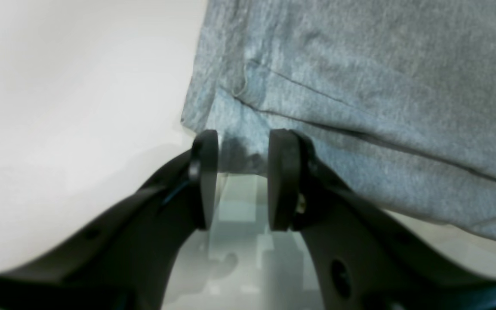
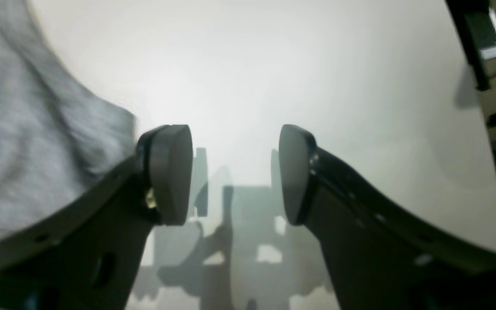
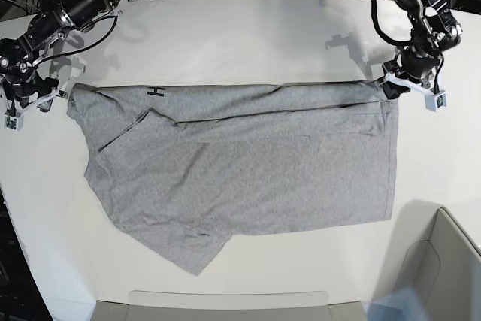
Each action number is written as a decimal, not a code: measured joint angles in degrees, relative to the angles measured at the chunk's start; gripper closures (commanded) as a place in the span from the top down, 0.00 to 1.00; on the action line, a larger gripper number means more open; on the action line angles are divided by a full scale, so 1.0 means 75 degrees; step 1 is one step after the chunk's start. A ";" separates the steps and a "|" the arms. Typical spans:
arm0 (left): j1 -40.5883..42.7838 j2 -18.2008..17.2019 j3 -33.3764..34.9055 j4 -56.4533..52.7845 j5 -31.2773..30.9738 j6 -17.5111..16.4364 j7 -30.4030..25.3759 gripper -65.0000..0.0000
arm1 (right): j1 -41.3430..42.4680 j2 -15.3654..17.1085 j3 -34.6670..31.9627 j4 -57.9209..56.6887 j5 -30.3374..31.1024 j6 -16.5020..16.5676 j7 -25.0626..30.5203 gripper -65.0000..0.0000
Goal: Fold the T-shirt properly
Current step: 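Regrasp the shirt's shoulder edge with the right gripper, then drag the collar edge with both grippers toward the robot, then release the collar edge and move the right gripper to the hem corner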
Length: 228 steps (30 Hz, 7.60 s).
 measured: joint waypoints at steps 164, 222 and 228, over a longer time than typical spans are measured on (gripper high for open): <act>0.2535 -0.1547 -0.0376 0.0460 -0.0055 -0.1463 0.0694 0.35 | -0.2970 -0.0026 -0.2550 0.2629 -0.0644 0.0006 -0.2442 0.39; 0.0254 -0.0906 0.0405 0.1291 0.0029 -0.1725 0.0839 0.19 | 0.2011 -0.0423 -0.5601 -0.3937 -0.1454 0.0006 0.0845 0.39; 0.0256 -0.0930 0.0405 0.1282 0.0032 -0.1725 0.0836 0.19 | 0.1638 -0.0405 -0.5595 -0.3806 -0.1285 0.0003 0.0790 0.39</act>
